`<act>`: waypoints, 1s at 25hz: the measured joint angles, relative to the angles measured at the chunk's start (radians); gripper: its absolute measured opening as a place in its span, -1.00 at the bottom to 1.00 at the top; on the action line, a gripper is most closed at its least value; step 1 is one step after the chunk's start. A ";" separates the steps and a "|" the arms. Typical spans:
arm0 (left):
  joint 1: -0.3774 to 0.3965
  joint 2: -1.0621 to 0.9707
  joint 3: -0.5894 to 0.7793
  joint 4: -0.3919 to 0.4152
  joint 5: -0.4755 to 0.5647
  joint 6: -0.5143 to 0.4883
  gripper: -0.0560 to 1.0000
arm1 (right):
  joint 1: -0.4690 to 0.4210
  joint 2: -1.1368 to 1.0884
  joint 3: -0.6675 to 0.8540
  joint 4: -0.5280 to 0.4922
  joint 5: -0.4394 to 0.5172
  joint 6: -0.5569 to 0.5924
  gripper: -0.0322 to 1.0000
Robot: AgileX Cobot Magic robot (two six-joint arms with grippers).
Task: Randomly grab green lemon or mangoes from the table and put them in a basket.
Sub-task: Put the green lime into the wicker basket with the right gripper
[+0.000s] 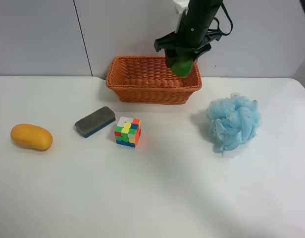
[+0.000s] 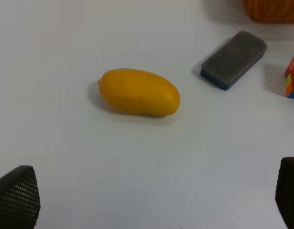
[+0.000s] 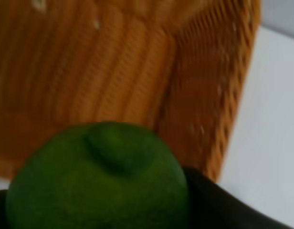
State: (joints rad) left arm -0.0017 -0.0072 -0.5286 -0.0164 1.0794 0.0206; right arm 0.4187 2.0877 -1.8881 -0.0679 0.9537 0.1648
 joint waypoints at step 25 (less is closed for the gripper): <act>0.000 0.000 0.000 0.000 0.000 0.000 0.99 | 0.000 0.192 -0.004 -0.036 -0.418 0.000 0.33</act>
State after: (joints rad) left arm -0.0017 -0.0072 -0.5286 -0.0164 1.0794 0.0206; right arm 0.4187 2.2798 -1.8923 -0.1041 0.5357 0.1648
